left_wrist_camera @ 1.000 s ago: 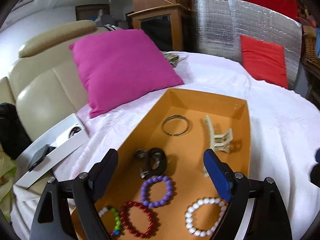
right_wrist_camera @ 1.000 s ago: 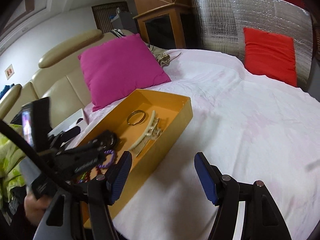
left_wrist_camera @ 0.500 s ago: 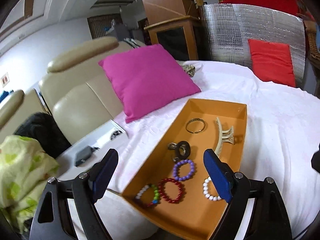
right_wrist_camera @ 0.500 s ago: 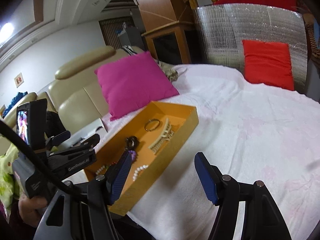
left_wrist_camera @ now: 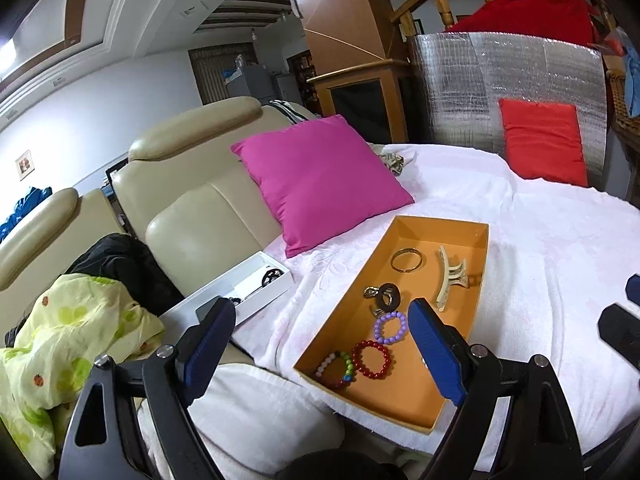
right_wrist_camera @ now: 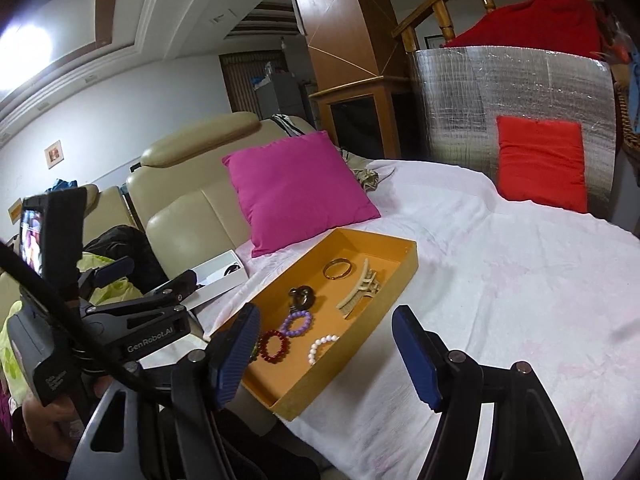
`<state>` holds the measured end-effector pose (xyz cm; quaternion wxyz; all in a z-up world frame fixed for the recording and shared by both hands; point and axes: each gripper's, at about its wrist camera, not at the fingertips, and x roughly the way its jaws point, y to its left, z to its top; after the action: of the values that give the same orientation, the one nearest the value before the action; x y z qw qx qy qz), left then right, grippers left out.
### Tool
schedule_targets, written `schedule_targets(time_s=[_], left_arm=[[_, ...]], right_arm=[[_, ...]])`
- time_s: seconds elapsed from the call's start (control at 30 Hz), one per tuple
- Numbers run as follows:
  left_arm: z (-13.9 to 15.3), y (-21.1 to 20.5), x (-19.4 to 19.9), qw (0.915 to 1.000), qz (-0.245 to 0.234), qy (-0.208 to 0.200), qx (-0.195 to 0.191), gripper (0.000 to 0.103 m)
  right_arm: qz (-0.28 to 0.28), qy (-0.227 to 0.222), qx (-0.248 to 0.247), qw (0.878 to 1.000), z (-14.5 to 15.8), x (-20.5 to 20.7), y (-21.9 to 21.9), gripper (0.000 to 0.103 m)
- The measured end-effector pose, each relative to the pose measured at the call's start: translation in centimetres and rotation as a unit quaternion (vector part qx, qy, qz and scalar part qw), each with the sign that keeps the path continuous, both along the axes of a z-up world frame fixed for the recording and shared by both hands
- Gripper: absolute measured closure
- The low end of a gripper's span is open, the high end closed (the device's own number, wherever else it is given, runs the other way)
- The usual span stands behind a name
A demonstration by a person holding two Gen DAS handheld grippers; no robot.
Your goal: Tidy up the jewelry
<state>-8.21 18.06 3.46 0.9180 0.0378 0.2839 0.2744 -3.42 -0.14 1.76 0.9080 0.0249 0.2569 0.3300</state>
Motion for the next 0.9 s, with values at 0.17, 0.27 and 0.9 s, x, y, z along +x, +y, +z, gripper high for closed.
schedule_targets(time_s=[0.17, 0.27, 0.9], left_arm=[[0.6, 0.0, -1.8, 1.0000, 0.001, -0.009, -0.002, 0.014], [0.9, 0.0, -2.6, 0.9998, -0.008, -0.014, -0.008, 0.014], [1.9, 0.2, -4.0, 0.9994, -0.002, -0.031, -0.011, 0.014]], right_arm=[[-0.010, -0.002, -0.009, 1.000, 0.4, -1.9, 1.1, 0.030], [-0.019, -0.004, -0.018, 1.000, 0.4, -2.6, 1.8, 0.030], [-0.018, -0.010, -0.035, 0.999, 0.8, -3.6, 3.7, 0.029]])
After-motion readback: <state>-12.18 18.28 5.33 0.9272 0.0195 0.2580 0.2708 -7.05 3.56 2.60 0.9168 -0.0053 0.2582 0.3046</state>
